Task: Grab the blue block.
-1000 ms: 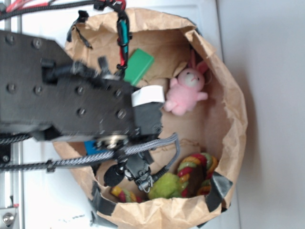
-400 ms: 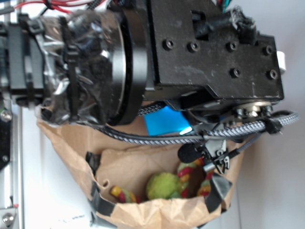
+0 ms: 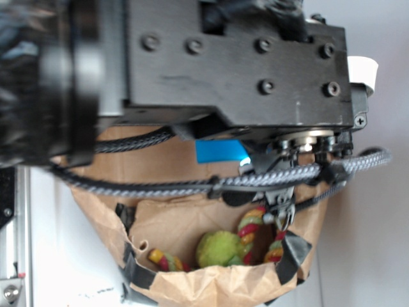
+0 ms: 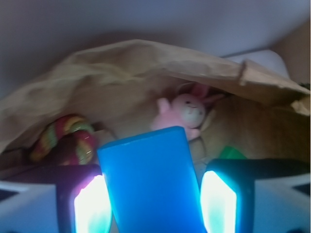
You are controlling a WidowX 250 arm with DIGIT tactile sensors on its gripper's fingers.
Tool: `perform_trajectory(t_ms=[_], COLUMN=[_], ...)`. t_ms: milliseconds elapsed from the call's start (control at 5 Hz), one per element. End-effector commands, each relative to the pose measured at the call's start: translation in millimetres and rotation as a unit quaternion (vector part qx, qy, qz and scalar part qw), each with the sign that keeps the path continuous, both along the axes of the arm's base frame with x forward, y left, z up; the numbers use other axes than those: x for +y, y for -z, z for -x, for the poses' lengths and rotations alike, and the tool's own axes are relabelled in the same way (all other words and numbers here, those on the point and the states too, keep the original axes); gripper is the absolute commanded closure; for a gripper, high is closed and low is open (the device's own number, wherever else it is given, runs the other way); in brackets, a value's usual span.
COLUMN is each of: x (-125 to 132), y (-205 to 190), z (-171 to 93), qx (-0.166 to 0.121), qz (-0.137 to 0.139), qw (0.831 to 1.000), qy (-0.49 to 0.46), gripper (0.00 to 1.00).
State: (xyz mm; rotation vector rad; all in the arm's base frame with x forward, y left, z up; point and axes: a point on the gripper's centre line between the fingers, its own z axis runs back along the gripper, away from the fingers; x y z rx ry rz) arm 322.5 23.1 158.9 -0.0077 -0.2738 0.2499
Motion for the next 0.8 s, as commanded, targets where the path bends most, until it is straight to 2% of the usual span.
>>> perform_trajectory(t_ms=[0,200,600], x=[17.1,17.5,12.9], y=[-40.4,-47.4,-51.1], z=[6.6,23.2,46.9], qx=[-0.015,-0.005,-0.011], qz=[0.021,0.029,0.031], qw=[1.000,0.999,0.998], qy=[0.013,0.031,0.045], gripper=[1.00,1.00,1.00])
